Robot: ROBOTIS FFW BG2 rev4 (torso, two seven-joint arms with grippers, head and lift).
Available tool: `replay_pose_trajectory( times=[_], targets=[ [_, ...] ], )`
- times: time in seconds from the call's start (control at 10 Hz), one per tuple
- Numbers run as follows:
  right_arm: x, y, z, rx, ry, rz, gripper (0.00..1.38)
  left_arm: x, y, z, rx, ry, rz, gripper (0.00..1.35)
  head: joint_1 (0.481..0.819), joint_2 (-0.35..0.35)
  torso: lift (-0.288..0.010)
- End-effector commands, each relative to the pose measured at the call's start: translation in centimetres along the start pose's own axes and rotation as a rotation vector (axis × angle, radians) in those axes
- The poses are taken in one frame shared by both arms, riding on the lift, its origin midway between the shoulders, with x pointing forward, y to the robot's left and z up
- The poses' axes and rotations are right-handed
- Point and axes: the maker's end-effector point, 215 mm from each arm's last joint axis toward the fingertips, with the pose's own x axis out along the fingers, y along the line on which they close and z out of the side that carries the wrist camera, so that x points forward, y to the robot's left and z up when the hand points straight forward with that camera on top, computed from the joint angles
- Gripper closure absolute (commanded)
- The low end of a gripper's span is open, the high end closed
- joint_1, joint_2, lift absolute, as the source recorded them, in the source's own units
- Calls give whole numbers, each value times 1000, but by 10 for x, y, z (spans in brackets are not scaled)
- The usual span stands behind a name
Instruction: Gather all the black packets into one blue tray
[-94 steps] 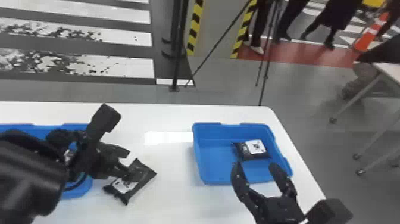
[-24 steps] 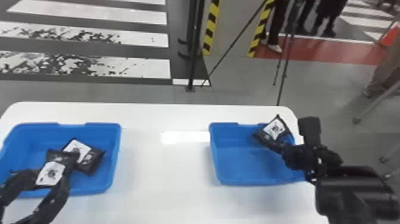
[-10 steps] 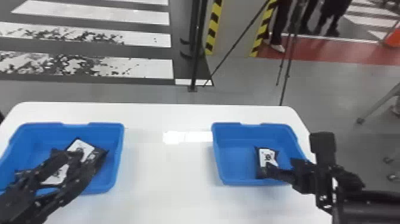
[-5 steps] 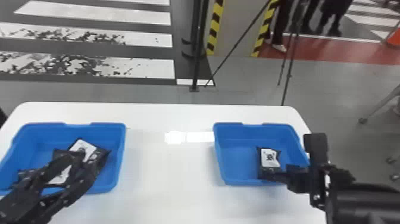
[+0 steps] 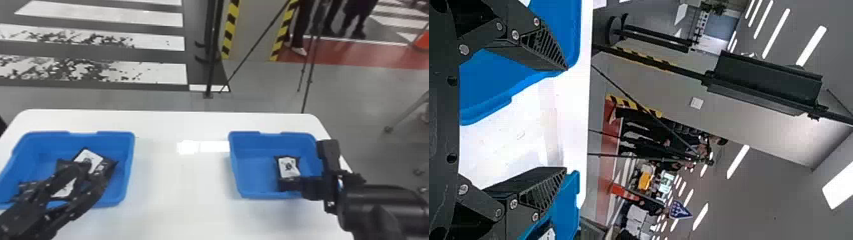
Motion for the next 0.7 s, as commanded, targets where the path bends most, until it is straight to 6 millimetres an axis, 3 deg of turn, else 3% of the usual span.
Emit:
replay_pose_trajectory(
  times=[0.0, 0.1, 0.4, 0.6],
  targets=[
    [1, 1, 3, 4, -4, 5, 1053, 0, 0, -1, -2, 0, 1, 348, 695, -179, -110],
    [1, 1, 9, -6, -26, 6, 1288, 0, -1, -2, -5, 3, -3, 354, 695, -178, -110],
    [-10, 9, 35, -63, -117, 19, 1276, 1, 0, -3, -19, 5, -4, 354, 695, -175, -110],
    [-46, 25, 62, -141, -213, 20, 1276, 5, -1, -6, -31, 27, -20, 354, 695, -167, -110]
  ],
)
